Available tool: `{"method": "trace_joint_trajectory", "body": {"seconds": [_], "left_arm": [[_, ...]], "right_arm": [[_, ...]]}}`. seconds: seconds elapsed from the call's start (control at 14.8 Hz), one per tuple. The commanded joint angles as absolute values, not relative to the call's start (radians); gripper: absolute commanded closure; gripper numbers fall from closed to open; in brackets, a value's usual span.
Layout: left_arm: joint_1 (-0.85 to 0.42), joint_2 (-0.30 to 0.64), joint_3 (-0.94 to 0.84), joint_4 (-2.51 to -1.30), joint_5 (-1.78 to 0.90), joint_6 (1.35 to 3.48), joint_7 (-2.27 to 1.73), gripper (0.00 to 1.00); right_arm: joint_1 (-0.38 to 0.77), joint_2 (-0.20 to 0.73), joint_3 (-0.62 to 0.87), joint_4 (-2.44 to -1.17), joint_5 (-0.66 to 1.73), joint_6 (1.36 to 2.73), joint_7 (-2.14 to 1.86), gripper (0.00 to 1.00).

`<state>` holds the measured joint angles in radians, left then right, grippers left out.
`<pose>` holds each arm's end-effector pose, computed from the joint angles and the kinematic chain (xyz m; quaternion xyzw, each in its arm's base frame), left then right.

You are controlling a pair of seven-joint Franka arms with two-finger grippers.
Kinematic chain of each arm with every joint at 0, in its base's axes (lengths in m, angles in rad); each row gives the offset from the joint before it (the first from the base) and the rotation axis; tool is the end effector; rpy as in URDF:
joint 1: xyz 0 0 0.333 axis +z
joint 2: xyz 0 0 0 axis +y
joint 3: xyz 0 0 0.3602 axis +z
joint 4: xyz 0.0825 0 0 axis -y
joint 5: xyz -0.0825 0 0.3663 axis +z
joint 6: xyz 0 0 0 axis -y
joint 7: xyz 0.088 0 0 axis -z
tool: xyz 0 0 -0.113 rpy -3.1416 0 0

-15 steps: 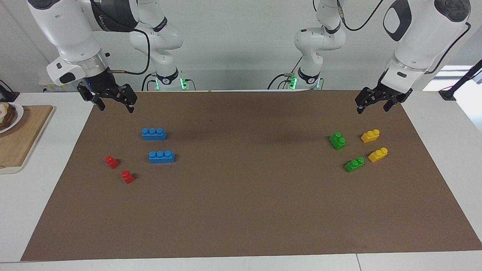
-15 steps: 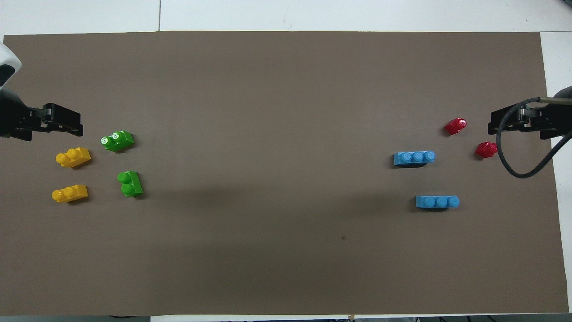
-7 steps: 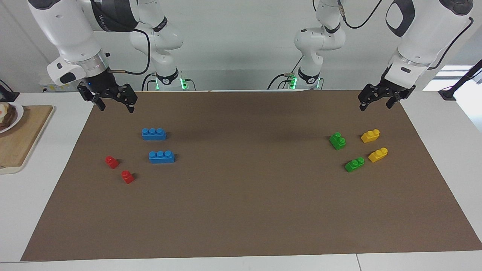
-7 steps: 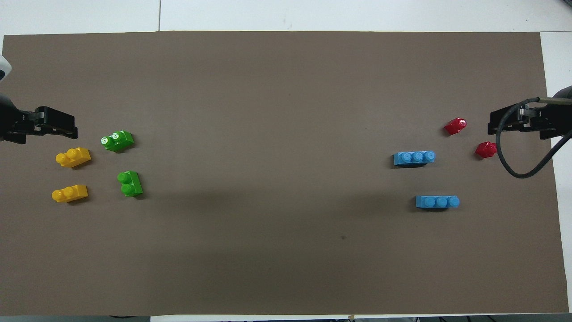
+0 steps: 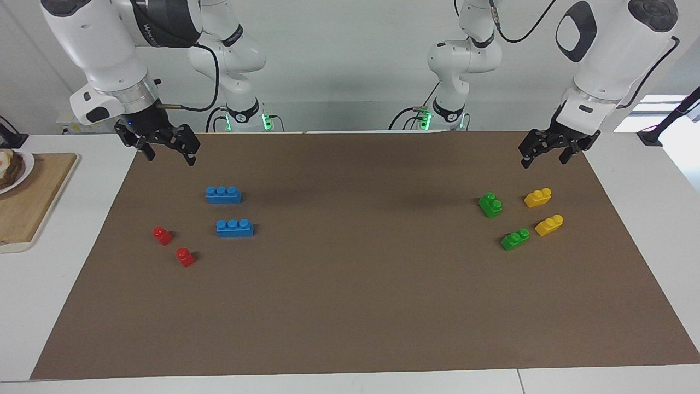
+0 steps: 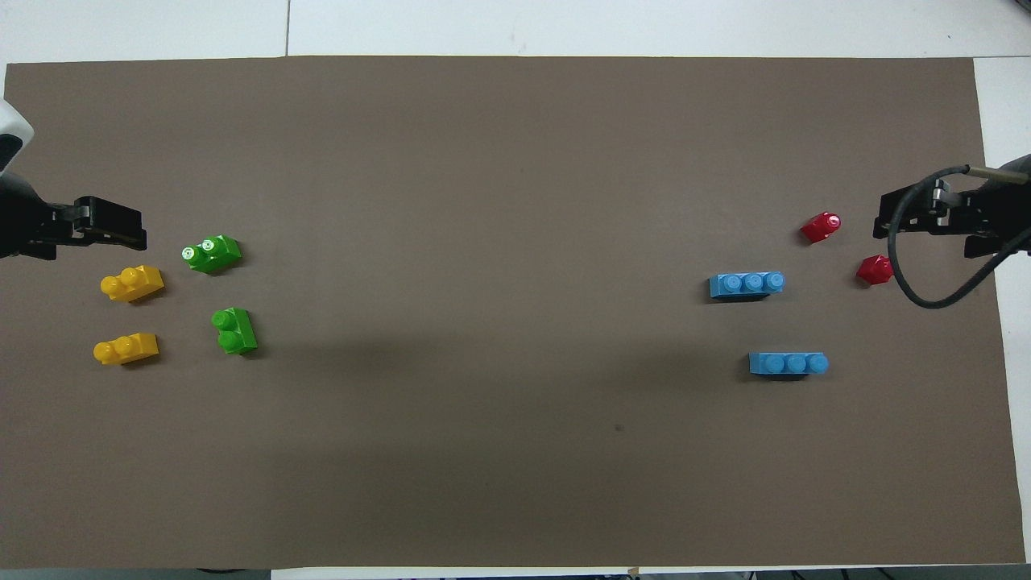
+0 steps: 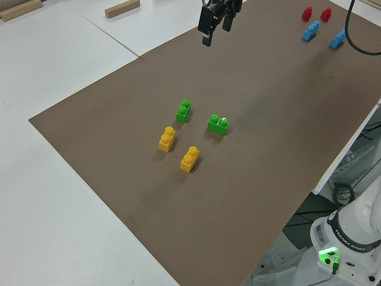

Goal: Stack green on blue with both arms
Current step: 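Reach the left gripper to the green brick while the right gripper reaches the blue brick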

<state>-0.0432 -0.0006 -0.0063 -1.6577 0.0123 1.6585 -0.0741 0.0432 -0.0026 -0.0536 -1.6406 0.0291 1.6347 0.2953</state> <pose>0.5419 -0.0256 0.6310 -0.9999 -0.0118 -0.0011 0.0061 0.5402 -0.0025 0.6379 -0.9881 0.1532 0.0037 0.0142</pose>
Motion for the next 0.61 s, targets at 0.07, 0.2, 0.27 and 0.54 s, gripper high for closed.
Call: {"method": "trace_joint_trajectory", "body": {"seconds": [0.07,0.2,0.27,0.54], "left_arm": [[-0.026,-0.077,-0.008,-1.788,0.031,1.716,-0.06,0.0],[-0.026,-0.097,-0.008,-1.836,0.031,1.749,-0.06,0.0],[-0.029,-0.1,-0.008,-1.844,0.031,1.756,-0.06,0.0],[-0.028,-0.12,-0.008,-1.911,0.031,1.788,-0.057,0.0]], "right_arm": [[0.015,-0.018,-0.054,-1.73,0.087,1.706,0.549,0.0],[0.012,-0.005,-0.054,-1.753,0.13,1.729,0.686,0.0],[0.005,0.012,-0.054,-1.755,0.162,1.73,0.766,0.0],[-0.017,0.101,-0.054,-1.756,0.285,1.756,1.035,0.0]]}}
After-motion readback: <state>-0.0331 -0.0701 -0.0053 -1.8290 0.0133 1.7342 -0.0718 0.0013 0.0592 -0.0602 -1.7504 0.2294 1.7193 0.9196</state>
